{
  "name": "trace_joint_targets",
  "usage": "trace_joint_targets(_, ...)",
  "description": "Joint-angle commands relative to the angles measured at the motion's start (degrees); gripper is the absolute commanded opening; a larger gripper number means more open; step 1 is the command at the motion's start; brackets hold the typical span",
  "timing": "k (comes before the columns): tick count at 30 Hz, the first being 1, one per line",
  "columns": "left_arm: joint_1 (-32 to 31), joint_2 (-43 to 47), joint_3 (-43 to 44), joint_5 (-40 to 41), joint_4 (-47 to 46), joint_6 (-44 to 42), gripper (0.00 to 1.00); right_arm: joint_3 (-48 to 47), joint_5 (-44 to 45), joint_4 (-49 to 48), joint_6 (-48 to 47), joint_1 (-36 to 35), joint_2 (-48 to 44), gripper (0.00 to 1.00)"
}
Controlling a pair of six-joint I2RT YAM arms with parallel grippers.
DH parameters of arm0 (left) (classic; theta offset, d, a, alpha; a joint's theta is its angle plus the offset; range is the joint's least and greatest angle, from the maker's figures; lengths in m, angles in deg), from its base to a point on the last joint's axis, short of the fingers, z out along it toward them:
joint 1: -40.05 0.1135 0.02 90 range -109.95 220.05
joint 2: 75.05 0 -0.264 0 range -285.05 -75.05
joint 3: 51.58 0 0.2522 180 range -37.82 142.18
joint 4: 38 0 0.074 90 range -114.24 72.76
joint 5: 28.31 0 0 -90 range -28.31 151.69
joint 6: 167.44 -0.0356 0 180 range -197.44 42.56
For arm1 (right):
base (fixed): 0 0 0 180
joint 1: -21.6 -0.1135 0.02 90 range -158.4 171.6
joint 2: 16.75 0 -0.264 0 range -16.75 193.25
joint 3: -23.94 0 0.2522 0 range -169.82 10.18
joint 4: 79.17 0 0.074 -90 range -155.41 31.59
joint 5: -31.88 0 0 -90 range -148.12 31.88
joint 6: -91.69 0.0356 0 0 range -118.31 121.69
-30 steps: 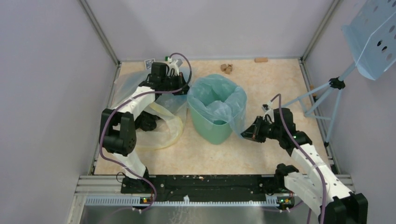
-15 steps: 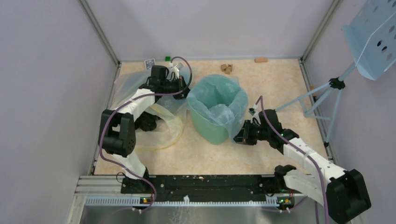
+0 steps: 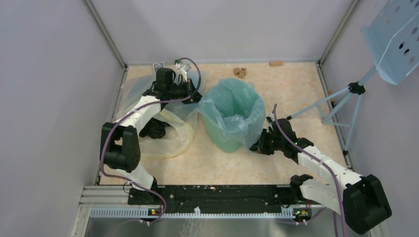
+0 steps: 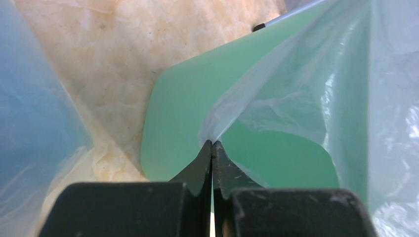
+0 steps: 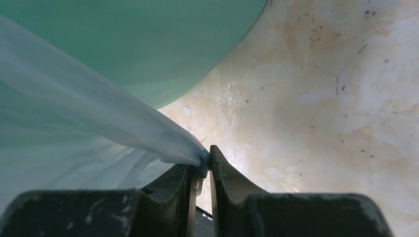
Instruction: Put the trash bags into the trash bin
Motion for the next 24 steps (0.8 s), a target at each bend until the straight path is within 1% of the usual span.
trace_joint_targets(1,0.6,-3.2,-0.8,3.0,-2.0,-1.2,0.00,-2.5,3.4,-0.1,-1.1,-0.6,-2.3,0.14)
trace_joint_targets(5,0.4,-7.2,-1.0,2.9,-4.2,-0.4,0.00,-2.0,2.2,-1.3,-1.4,-0.6,-3.0,0.15)
trace_joint_targets(9,0.1,-8.3,-3.0,3.0,-7.7,0.8,0.00,-0.5,0.0,-4.2,-0.4,-0.6,-2.2,0.18)
trace_joint_targets(13,-0.1,-8.5,-4.4,2.9,-9.7,1.6,0.00,-1.7,0.9,-5.0,-0.1,-0.6,-0.3,0.20)
trace_joint_targets(15,-0.1,-7.8,-5.7,2.8,-10.1,2.5,0.00,-3.8,3.1,-4.6,-0.5,-0.4,0.6,0.21)
trace_joint_targets(17,-0.4,-6.1,-8.0,3.0,-14.1,4.9,0.00,-6.6,4.0,-4.5,-1.2,0.5,2.4,0.20)
trace_joint_targets(21,-1.4,-1.5,-14.3,5.0,-22.0,10.5,0.00,-11.2,2.7,-7.4,-2.4,3.2,7.9,0.20)
trace_joint_targets(24,-3.8,1.9,-19.7,8.0,-27.4,14.9,0.00,-15.9,1.3,-8.7,-3.8,6.1,13.4,0.20)
